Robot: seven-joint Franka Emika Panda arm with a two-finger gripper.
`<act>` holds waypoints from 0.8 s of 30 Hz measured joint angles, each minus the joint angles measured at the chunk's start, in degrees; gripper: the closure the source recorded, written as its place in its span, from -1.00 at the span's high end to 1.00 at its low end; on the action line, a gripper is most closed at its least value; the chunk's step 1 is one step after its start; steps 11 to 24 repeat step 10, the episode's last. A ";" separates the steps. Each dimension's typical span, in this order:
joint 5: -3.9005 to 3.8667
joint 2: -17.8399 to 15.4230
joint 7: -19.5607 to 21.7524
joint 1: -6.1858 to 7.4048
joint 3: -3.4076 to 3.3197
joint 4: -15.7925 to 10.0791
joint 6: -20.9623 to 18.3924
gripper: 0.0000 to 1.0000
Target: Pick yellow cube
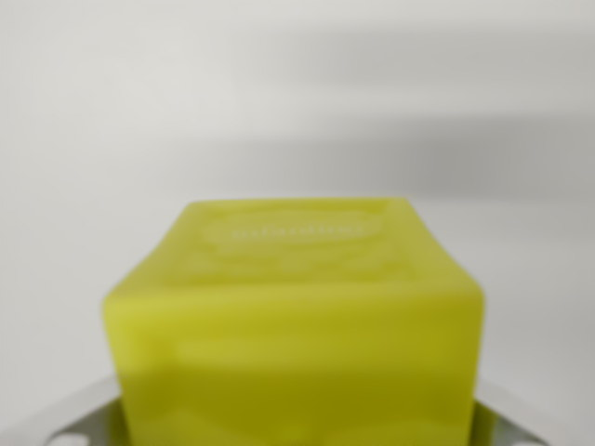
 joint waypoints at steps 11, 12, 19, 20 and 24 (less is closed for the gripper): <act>-0.02 -0.32 0.02 0.01 0.00 0.25 -0.56 -1.00; -0.02 -0.32 0.02 0.01 0.00 0.25 -0.56 -1.00; -0.02 -0.32 0.02 0.01 0.00 0.25 -0.56 -1.00; -0.02 -0.32 0.02 0.01 0.00 0.25 -0.56 -1.00; -0.02 -0.32 0.02 0.01 0.00 0.25 -0.56 -1.00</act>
